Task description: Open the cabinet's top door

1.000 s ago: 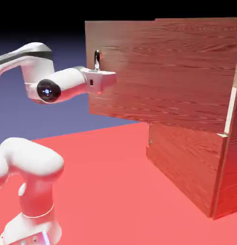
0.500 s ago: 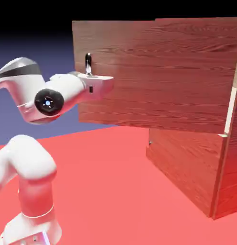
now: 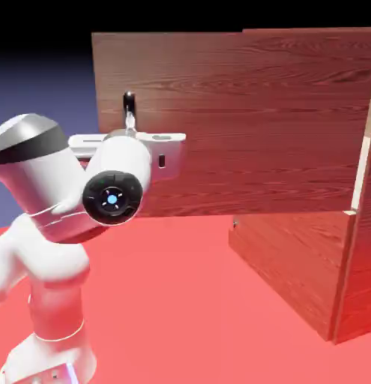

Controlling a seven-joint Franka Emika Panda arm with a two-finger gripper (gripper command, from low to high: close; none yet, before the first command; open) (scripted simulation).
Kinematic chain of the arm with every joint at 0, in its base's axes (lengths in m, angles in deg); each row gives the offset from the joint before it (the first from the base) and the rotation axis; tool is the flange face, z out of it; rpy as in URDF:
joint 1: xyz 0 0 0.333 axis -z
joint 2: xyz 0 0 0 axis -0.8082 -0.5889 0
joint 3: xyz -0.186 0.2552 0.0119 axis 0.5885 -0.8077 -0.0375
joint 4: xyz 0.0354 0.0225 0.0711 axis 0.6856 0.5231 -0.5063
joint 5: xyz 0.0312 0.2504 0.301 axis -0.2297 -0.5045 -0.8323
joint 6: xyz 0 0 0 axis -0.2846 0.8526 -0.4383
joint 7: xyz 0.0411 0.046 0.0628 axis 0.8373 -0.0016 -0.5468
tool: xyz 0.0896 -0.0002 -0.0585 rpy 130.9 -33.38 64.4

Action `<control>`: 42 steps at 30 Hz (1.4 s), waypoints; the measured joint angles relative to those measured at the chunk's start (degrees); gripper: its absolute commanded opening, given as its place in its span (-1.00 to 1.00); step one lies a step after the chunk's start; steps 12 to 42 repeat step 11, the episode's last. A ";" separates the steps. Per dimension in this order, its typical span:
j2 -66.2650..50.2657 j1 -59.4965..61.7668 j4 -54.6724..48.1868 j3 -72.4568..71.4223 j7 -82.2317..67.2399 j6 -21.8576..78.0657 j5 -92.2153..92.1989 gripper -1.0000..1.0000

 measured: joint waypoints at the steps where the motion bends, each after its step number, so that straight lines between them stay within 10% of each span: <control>1: 0.00 -1.51 -2.08 1.00 0.38 1.93 1.00 -1.00; 11: -0.08 -17.07 -22.81 6.04 4.18 19.20 6.55 -1.00; 42: -0.08 -17.07 -22.81 6.04 4.18 19.20 6.55 -1.00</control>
